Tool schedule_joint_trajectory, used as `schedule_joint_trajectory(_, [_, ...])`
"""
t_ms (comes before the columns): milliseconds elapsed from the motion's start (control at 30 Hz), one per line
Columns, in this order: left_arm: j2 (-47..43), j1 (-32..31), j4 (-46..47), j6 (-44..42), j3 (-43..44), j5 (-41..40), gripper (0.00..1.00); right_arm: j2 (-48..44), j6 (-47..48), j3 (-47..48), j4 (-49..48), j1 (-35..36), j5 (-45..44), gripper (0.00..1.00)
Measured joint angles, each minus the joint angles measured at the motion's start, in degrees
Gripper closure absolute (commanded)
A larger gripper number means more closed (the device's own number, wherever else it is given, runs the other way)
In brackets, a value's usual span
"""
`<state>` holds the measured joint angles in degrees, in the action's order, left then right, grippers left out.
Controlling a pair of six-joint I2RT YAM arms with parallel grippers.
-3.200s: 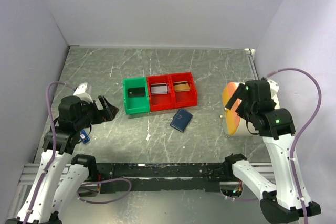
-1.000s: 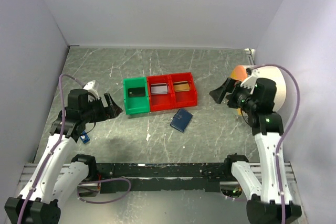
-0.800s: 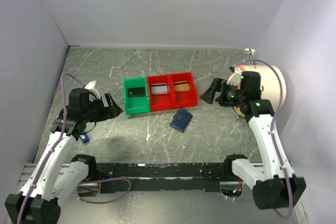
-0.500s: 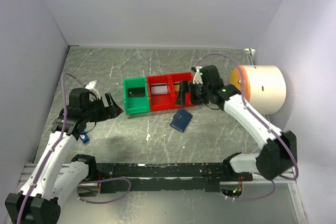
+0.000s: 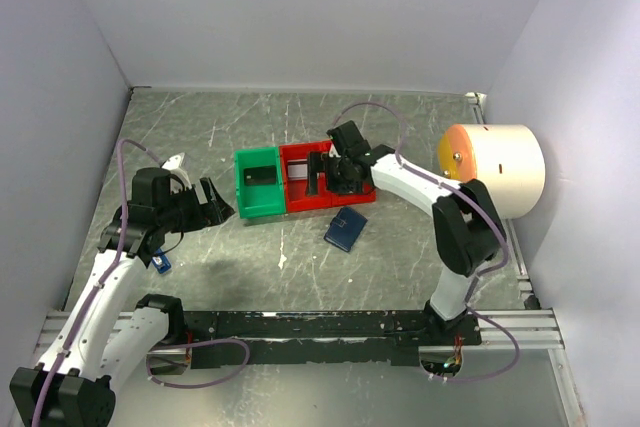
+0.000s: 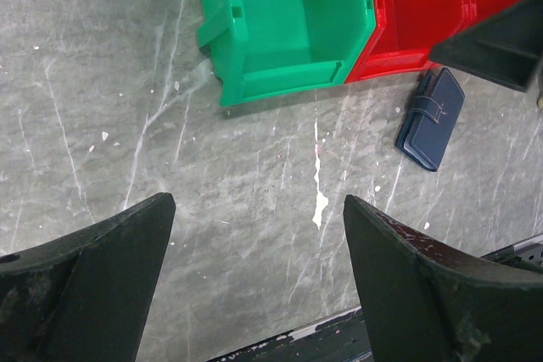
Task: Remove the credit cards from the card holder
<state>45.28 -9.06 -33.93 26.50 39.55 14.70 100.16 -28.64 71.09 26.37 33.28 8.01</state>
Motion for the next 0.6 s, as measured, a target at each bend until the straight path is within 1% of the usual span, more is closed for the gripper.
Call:
schedule_joint_trajectory(167, [0.0, 0.0, 0.0, 0.0, 0.0, 0.0, 0.08, 4.0, 0.2, 3.0, -1.0, 0.8, -0.3, 0.00])
schedule_joint_trajectory(433, [0.4, 0.0, 0.0, 0.0, 0.0, 0.0, 0.08, 3.5, 0.5, 1.2, -1.7, 4.4, -1.1, 0.00])
schedule_joint_trajectory(500, [0.4, 0.0, 0.0, 0.0, 0.0, 0.0, 0.09, 2.4, 0.5, 0.4, -1.1, 4.7, -2.8, 0.00])
schedule_joint_trajectory(600, [0.4, -0.1, 0.0, 0.0, 0.0, 0.0, 0.08, 0.1, 0.2, 0.3, 2.2, 4.7, -8.1, 0.00])
